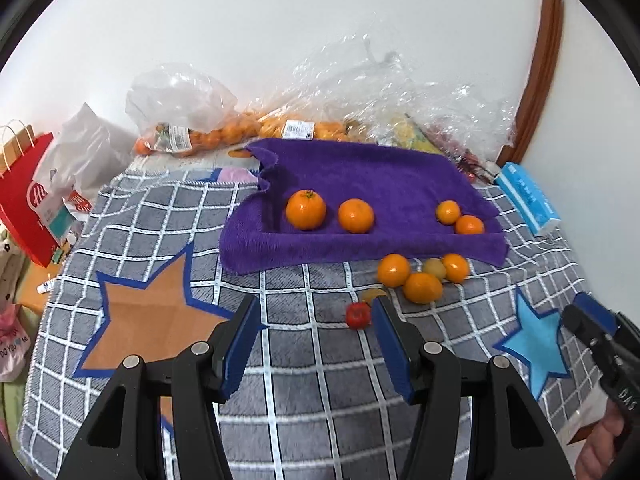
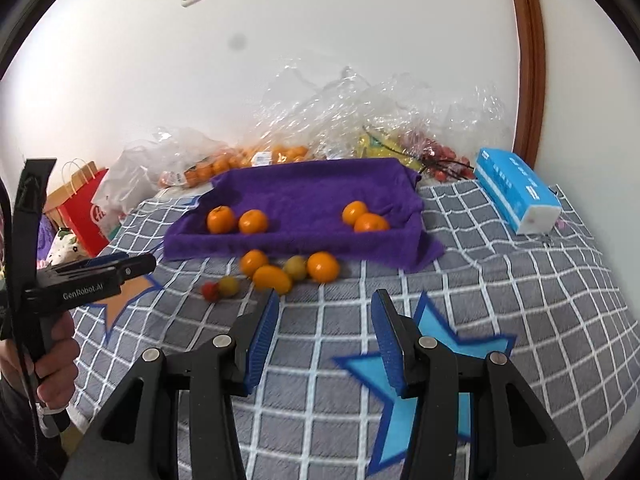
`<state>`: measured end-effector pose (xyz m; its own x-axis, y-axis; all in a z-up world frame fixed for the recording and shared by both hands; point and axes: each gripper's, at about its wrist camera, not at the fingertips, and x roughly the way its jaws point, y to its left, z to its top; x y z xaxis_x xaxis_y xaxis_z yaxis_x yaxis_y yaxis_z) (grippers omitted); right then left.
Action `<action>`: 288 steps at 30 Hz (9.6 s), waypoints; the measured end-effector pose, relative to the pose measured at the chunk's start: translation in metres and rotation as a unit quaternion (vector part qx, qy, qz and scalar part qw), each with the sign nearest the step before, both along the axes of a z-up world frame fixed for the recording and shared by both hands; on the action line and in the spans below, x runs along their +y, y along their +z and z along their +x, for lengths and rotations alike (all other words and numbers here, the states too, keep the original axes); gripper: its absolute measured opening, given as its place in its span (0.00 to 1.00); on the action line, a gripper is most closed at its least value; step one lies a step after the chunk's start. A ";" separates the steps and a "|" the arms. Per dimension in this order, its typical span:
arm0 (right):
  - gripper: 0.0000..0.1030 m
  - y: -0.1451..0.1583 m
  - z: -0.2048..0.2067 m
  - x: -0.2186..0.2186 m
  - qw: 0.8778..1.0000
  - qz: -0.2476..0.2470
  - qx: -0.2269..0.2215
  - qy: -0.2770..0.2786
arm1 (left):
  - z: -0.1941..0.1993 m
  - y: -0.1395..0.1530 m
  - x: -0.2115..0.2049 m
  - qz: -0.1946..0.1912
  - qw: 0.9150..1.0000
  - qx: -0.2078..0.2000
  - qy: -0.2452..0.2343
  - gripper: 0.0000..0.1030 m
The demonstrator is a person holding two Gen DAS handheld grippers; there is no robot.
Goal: Organize fruits
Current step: 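Withdraw both tools back from the towel, then move the right tool to an orange in the fruit row and close on it, then close the left tool on the small red tomato, then lift the tomato and the orange and carry them over the purple towel, then lower both tools onto the towel and open them to release the fruits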
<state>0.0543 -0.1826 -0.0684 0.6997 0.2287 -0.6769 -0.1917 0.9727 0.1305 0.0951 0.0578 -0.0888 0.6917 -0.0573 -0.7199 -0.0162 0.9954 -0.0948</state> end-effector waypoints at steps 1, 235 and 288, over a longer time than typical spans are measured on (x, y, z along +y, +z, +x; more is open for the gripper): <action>0.46 0.001 -0.002 0.001 1.000 0.002 0.000 -0.001 | -0.006 0.003 0.000 -0.001 1.000 -0.006 -0.001 0.54; 0.31 -0.045 0.166 0.031 1.000 -0.018 -0.004 0.020 | 0.132 -0.027 0.023 -0.046 0.999 0.001 0.006 0.23; 0.31 -0.068 0.180 0.038 0.999 -0.033 0.014 0.029 | 0.143 -0.039 0.019 -0.084 0.996 0.004 -0.021 0.23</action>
